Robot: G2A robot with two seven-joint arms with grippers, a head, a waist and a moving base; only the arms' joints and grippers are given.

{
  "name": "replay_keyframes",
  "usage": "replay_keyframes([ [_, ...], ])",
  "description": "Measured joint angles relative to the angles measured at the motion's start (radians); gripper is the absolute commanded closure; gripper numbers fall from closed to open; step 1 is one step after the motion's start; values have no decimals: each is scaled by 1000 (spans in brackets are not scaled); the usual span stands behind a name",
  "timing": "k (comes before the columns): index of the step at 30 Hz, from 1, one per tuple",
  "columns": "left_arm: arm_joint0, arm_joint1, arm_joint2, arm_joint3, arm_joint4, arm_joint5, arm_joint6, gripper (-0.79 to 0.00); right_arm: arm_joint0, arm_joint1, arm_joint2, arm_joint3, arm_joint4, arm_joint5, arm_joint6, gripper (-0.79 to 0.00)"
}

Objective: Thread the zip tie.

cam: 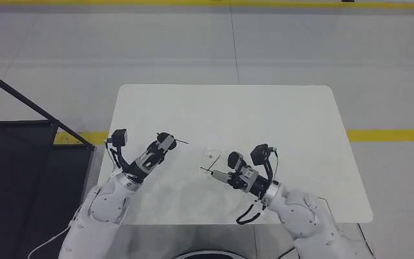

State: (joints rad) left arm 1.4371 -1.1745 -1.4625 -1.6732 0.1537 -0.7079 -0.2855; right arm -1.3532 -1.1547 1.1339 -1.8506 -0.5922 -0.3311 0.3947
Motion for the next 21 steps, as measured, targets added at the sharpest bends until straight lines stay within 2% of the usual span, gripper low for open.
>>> replay_keyframes([
  [8,-25,28,-92,13,-191,15,-214,0,13,-11,-79,-159,-248,247,63,-785],
  [14,-47,53,-145,81,-404,-16,-451,0,12,-12,-92,-171,-270,255,70,-785],
  [21,-47,54,-152,85,-402,-16,-454,0,12,-12,-92,-171,-270,255,70,-785],
])
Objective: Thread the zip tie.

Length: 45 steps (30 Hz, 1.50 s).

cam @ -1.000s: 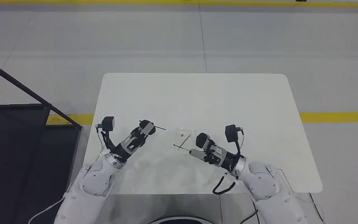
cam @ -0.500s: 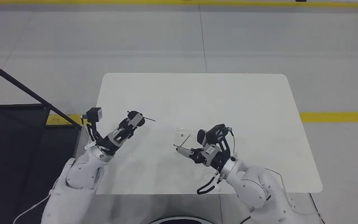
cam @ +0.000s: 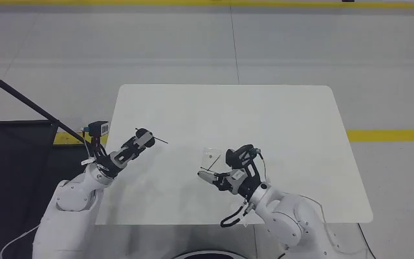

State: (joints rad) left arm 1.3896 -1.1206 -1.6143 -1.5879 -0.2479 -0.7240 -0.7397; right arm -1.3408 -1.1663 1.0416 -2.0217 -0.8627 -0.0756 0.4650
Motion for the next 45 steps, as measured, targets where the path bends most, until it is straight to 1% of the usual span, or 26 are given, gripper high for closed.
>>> replay_keyframes([
  [2,1,0,5,-3,1,9,4,0,1,0,-3,-1,-7,5,3,-785],
  [4,-2,-1,15,-5,6,31,14,0,7,-2,-25,-16,-65,44,32,-785],
  [7,-18,-1,24,11,15,55,26,0,33,-16,-106,-51,-251,190,118,-785],
  [8,-26,0,24,20,16,61,28,0,51,-24,-147,-55,-323,250,158,-776],
  [11,-39,3,17,42,4,73,29,0,109,-50,-250,-35,-473,366,255,-739],
  [14,-47,6,8,61,-15,78,18,0,175,-81,-344,5,-580,439,348,-668],
  [16,-48,8,3,68,-22,79,11,0,211,-101,-387,28,-622,471,398,-637],
  [17,-47,9,1,71,-25,79,9,0,232,-113,-410,41,-640,484,428,-603],
  [19,-46,10,-1,75,-26,77,7,0,261,-131,-438,66,-661,502,475,-594],
  [21,-45,11,-2,77,-27,76,6,0,293,-153,-462,97,-674,528,537,-566],
  [22,-45,11,-2,77,-28,76,6,0,307,-163,-469,110,-677,541,562,-489],
  [25,-45,11,-2,77,-28,76,5,0,351,-195,-493,159,-685,573,640,-459],
  [26,-45,11,-2,77,-28,76,5,0,368,-208,-502,180,-692,583,670,-428],
  [27,-45,11,-2,77,-28,76,5,0,380,-218,-509,195,-698,590,692,-416],
  [32,-45,11,-2,77,-28,76,6,0,439,-270,-539,275,-719,611,787,-376],
  [35,-45,11,-2,77,-28,76,6,0,463,-297,-544,315,-714,615,809,-379],
  [38,-45,11,-2,77,-28,76,6,0,477,-322,-539,353,-706,617,815,-342],
  [45,-45,11,-2,77,-28,76,6,0,493,-370,-508,430,-680,600,831,-308],
])
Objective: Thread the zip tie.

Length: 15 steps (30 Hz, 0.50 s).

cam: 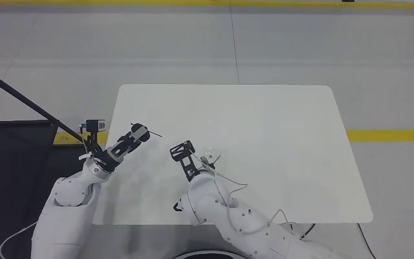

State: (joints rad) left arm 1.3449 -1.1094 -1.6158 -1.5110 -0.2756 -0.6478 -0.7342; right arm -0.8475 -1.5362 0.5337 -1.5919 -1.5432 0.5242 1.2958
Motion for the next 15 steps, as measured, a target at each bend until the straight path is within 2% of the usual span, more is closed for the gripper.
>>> replay_keyframes([
  [10,0,0,0,0,0,0,0,0,-3,-37,42,46,-8,-36,32,-280],
  [15,0,0,0,0,0,0,0,0,-13,-51,56,58,-28,-50,41,-228],
])
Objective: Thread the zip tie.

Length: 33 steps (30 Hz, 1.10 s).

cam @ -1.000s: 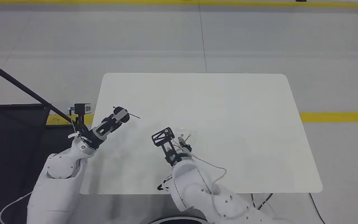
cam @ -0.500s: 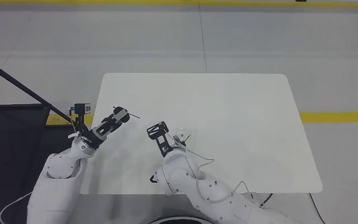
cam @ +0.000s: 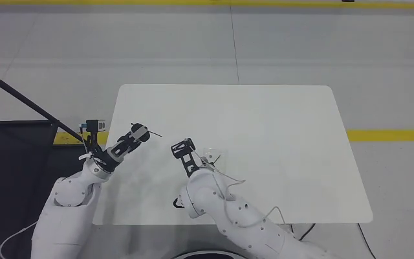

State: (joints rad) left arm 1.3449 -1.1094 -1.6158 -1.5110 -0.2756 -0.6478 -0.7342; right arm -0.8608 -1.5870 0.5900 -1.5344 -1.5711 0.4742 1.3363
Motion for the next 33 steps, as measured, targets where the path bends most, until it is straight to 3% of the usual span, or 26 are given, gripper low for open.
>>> replay_keyframes([
  [6,0,0,0,0,0,0,0,0,-7,-16,17,16,-19,-24,10,-172],
  [12,0,0,0,0,0,0,0,0,-16,-30,37,29,-28,-47,8,-169],
  [20,0,0,0,0,0,0,0,0,-36,-47,60,30,-54,-68,1,-40],
  [25,0,0,0,0,0,0,0,0,-56,-54,76,18,-80,-75,-7,0],
  [33,0,0,0,0,0,0,0,0,-105,-58,112,-49,-141,-75,-44,0],
])
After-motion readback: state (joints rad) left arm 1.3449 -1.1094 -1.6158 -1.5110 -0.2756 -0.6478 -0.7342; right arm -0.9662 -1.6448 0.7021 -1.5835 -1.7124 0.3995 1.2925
